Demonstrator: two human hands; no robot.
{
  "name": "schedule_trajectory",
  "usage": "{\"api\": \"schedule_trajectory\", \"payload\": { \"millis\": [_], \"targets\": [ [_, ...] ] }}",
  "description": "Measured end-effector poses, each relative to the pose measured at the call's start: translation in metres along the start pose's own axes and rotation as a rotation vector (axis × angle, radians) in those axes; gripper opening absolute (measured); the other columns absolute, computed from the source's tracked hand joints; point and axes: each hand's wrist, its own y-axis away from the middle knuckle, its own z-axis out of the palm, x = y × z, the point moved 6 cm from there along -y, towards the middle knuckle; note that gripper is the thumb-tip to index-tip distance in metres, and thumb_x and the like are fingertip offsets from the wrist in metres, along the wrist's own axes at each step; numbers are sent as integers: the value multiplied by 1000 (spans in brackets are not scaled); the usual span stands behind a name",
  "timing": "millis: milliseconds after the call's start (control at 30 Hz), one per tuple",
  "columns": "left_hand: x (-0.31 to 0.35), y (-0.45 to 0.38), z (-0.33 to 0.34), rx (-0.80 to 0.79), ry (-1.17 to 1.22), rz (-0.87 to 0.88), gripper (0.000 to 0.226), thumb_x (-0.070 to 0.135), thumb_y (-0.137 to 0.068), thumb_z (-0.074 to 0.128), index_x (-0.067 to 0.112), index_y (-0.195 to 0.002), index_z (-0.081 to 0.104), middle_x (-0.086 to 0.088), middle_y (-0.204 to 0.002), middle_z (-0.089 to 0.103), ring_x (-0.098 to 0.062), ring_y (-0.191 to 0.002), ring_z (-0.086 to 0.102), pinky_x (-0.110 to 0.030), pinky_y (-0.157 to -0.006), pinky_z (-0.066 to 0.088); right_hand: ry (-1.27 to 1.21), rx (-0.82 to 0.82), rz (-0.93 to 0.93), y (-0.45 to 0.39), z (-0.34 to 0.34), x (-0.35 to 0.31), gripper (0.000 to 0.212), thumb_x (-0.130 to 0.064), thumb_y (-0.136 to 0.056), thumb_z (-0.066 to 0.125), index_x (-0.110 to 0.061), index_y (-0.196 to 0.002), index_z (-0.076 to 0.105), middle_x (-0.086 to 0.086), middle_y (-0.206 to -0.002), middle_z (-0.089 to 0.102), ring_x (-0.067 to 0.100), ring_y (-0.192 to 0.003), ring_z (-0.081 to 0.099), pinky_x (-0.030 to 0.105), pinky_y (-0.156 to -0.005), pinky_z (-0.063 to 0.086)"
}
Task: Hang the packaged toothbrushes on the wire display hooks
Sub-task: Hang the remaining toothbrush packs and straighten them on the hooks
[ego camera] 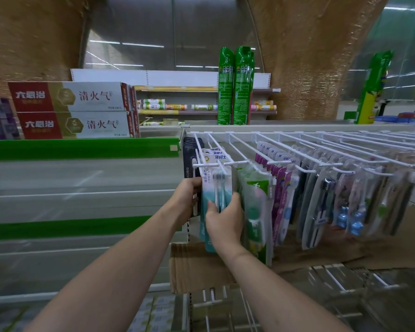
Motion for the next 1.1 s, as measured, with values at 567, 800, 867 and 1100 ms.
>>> {"api": "schedule_trajectory", "payload": {
  "millis": [567,800,867,1100],
  "targets": [
    [5,13,-3,22,-31,64,36,-13,-79,50,3,-96,77,-13,-91,75,-27,-84,66,-37,-84,53,8,22,4,13,-6,-3,28,-22,-90,68,-20,-113,52,-1,-105,64,23,-96,63,40,-84,54],
    [6,30,-4,80,-18,102,34,-15,-86,50,3,-92,79,-8,-63,71,-16,-48,62,-21,-45,47,37,53,-3,21,-11,-3,24,-22,-89,71,-20,-102,50,1,-100,64,25,-91,64,37,-79,55],
    [5,36,-4,98,-28,108,33,-15,-90,47,1,-95,76,-6,-61,70,-10,-39,57,-16,-36,38,37,63,10,24,-12,-5,24,-21,-89,71,-19,-101,51,1,-99,65,25,-90,65,37,-78,54],
    [7,54,-10,71,-42,143,25,-7,-92,56,2,-100,79,-17,-92,78,-27,-80,73,-36,-73,61,35,93,51,44,-17,-10,26,-27,-87,71,-23,-100,49,-3,-97,64,25,-88,65,41,-79,57]
  ]
}}
